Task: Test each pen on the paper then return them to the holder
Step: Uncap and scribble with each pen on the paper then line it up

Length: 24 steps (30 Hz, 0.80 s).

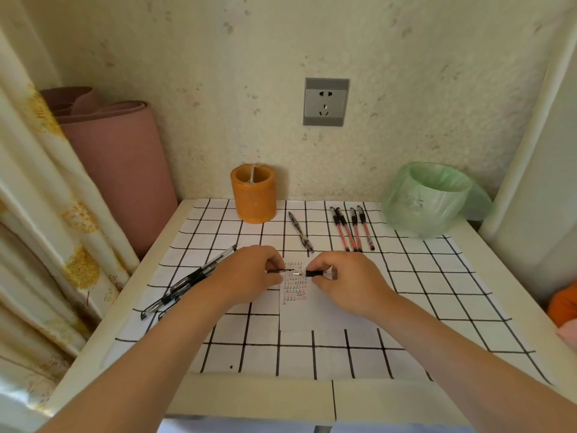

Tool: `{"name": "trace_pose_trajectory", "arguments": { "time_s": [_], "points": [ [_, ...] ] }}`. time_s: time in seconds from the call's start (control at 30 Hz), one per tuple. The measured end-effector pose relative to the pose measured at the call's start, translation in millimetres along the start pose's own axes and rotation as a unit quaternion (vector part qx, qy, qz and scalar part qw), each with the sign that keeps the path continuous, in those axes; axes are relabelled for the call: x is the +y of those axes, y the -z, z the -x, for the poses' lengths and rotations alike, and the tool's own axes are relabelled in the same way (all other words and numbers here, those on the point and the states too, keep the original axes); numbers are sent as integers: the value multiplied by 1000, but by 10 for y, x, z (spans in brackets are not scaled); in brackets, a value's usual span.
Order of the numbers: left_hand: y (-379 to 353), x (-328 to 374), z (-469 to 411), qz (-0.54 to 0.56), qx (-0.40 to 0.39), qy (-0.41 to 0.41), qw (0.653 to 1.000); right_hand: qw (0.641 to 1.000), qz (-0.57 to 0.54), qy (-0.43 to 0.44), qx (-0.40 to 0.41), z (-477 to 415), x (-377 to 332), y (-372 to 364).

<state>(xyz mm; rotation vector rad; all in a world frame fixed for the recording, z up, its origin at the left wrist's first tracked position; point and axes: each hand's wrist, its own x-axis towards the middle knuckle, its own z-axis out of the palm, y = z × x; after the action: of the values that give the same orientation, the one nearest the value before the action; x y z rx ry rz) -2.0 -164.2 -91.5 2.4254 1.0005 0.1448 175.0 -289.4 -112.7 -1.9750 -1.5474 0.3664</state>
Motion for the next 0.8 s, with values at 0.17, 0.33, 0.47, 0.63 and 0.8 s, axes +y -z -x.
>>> {"name": "trace_pose_trajectory", "arguments": {
  "time_s": [0.17, 0.33, 0.47, 0.63, 0.8],
  "points": [
    [10, 43, 18, 15, -3, -7, 1000, 999, 22, 32, 3, -15, 5, -2],
    [-18, 95, 27, 60, -27, -6, 998, 998, 14, 55, -11, -19, -34, -23],
    [-34, 152, 31, 92, -83, -5, 992, 987, 115, 106, -22, 37, -54, -64],
    [-30, 232, 80, 151, -142, -11, 978, 954, 263, 145, 11, 58, -158, -88],
    [-35, 317, 119, 166, -188, -11, 968, 957, 243, 149, 55, 33, -160, -112]
  ]
}}
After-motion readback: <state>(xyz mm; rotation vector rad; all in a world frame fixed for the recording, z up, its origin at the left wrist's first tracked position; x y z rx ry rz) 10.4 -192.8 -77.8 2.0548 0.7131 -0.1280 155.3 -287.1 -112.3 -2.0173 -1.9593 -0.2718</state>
